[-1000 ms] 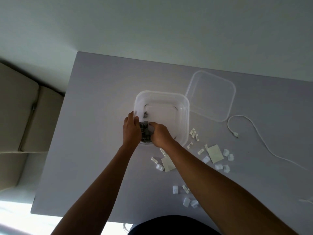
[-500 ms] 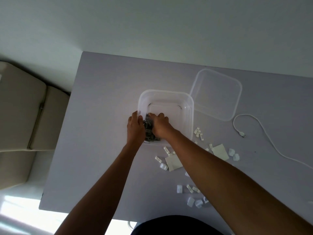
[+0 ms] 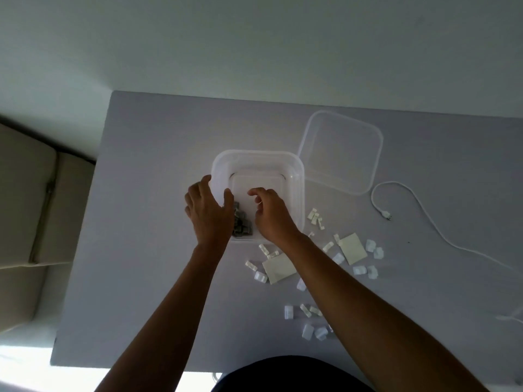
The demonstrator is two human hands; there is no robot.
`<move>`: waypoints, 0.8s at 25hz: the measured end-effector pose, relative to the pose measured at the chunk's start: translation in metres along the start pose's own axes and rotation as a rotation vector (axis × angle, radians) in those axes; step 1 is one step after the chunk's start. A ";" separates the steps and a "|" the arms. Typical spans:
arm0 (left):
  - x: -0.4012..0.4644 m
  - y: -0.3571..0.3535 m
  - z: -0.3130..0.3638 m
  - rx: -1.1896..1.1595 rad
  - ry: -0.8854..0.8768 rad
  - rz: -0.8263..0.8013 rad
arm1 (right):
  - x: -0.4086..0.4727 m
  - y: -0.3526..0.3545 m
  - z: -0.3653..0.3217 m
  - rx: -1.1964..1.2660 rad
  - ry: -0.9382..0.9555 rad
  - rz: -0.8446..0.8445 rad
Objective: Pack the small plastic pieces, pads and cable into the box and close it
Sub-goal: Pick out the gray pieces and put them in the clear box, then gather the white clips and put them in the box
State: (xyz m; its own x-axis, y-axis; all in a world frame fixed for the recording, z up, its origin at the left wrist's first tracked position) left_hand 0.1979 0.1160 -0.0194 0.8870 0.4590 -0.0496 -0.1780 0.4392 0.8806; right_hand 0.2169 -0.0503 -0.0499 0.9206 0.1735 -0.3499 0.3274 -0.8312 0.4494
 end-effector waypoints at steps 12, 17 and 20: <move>-0.137 -0.136 0.198 0.042 -0.704 -0.585 | -0.129 0.203 0.153 0.015 -0.211 0.654; -0.151 -0.166 0.189 0.213 -0.626 -0.582 | -0.158 0.208 0.191 0.003 -0.238 0.612; -0.165 -0.161 0.176 0.163 -0.600 -0.541 | -0.158 0.181 0.192 -0.028 -0.179 0.477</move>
State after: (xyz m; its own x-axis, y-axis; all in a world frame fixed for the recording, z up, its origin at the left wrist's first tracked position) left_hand 0.1553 -0.1658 -0.0698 0.9175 -0.2950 -0.2668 0.3623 0.3427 0.8668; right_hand 0.0897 -0.3291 -0.0708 0.9190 -0.3168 -0.2344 -0.1123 -0.7807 0.6147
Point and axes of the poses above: each hand's wrist, its own x-axis towards the middle knuckle, its own y-axis out of the back of the hand, z = x × y, the point moved 10 cm from there along x, towards the middle knuckle, and after that the axes turned 9 degrees about x, right-handed, at the moved point
